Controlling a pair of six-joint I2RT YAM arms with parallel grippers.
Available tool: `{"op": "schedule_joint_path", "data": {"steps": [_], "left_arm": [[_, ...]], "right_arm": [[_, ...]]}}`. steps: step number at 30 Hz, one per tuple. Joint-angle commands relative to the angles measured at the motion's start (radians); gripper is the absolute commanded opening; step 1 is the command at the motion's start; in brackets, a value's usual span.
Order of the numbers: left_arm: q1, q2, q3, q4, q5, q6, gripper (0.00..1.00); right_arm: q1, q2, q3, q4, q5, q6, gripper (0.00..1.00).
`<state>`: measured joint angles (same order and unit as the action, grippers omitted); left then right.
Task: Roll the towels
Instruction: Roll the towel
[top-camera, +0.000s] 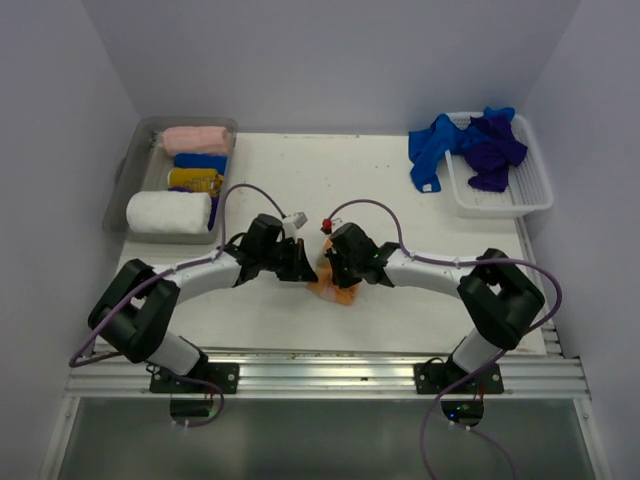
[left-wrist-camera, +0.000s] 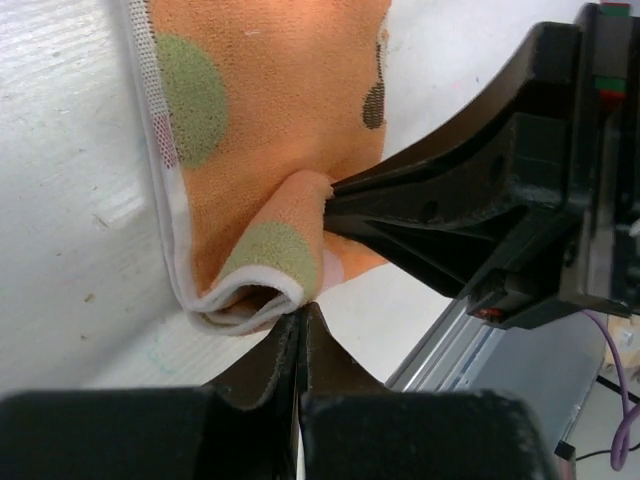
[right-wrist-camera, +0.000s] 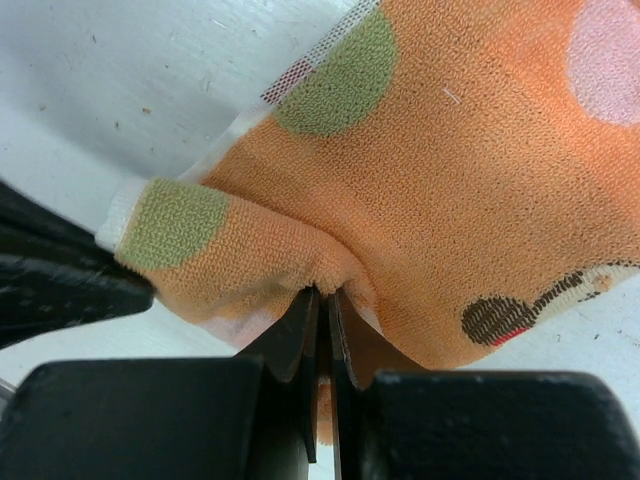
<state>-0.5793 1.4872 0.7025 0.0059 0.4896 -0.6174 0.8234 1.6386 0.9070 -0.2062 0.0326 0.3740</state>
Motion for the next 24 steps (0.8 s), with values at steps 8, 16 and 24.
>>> {"op": "schedule_joint_path", "data": {"steps": [8,16,24], "left_arm": [[-0.004,0.156,0.022,0.075,-0.079,-0.011,0.00],[-0.011,0.168,0.046,0.065,-0.068,-0.010,0.00],[-0.010,0.154,0.072,0.020,-0.071,0.010,0.00]], "right_arm": [[0.014,-0.136,-0.017,-0.136,0.133,-0.001,0.32],[0.127,-0.192,0.035,-0.187,0.222,0.009,0.38],[0.119,-0.105,0.040,-0.161,0.256,0.003,0.17]]}}
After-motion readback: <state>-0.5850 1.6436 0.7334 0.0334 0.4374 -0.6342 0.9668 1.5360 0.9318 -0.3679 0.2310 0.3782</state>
